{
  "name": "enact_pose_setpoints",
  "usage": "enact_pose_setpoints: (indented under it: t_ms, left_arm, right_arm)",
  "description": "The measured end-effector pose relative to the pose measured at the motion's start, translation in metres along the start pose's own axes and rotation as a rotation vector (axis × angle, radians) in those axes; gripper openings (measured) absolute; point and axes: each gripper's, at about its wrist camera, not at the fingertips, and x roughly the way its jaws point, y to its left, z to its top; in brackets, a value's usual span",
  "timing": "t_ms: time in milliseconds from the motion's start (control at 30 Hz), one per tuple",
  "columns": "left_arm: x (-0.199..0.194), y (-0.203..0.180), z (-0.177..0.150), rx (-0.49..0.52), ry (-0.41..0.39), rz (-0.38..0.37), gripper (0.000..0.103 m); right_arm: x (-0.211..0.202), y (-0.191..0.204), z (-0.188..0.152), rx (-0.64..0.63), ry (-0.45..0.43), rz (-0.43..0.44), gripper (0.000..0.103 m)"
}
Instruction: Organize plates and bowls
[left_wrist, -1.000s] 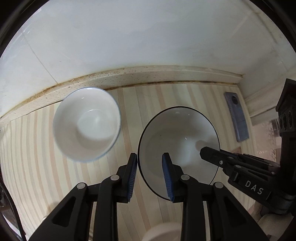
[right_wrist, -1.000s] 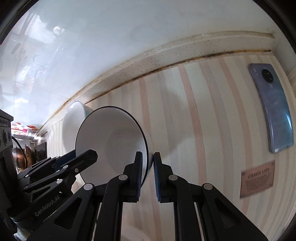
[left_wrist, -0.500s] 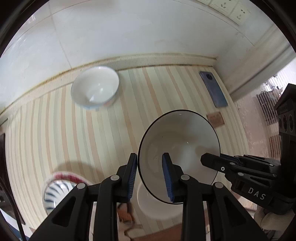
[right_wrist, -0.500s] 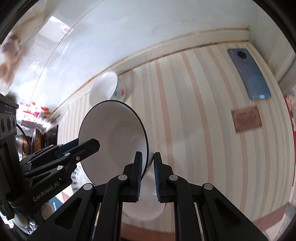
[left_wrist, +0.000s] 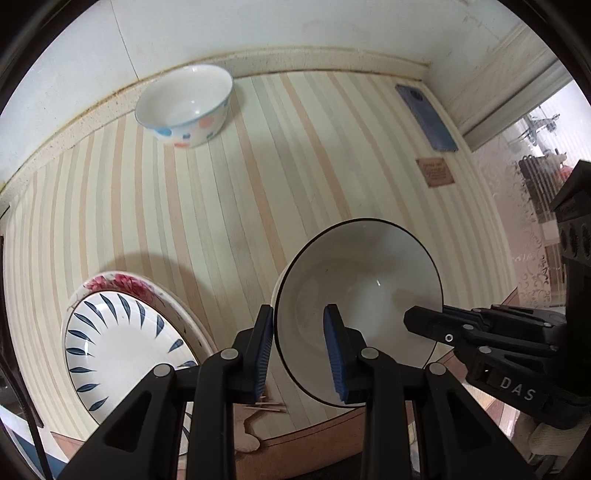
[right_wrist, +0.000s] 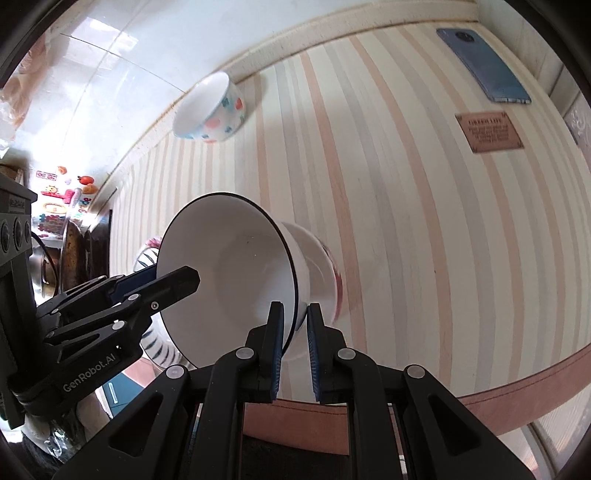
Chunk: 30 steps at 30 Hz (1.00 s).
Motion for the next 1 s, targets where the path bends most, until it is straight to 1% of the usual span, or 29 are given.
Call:
enact_pose_setpoints:
  t_ms: [233, 633, 733, 767, 900, 1000]
  left_arm:
    - [0.014, -0.002, -0.004, 0.002, 0.025, 0.022, 0.025]
    - [0.027, -0.001, -0.004, -0.007, 0.052, 0.033, 0.025]
    - [0.031, 0.0, -0.004, -0.014, 0.062, 0.037, 0.025]
    - [0.031, 0.001, -0.004, -0.016, 0.064, 0.029, 0.025]
    - [0.021, 0.005, -0.002, -0.034, 0.055, 0.002, 0.025]
    - [-0.001, 0.015, 0.004, -0.062, 0.012, -0.021, 0.025]
  right_arm:
    - [0.01, -0.002, -0.002, -0.003, 0.018, -0.019, 0.014]
    - [0.023, -0.003, 0.005, -0.008, 0.047, -0.039, 0.014]
    - [0.024, -0.002, 0.007, -0.012, 0.061, -0.048, 0.015]
    - [0.024, -0.002, 0.009, -0.009, 0.065, -0.046, 0.017]
    - [0.021, -0.003, 0.012, 0.008, 0.059, -0.028, 0.018]
    - [0.009, -0.003, 0.017, 0.008, 0.05, -0.006, 0.018]
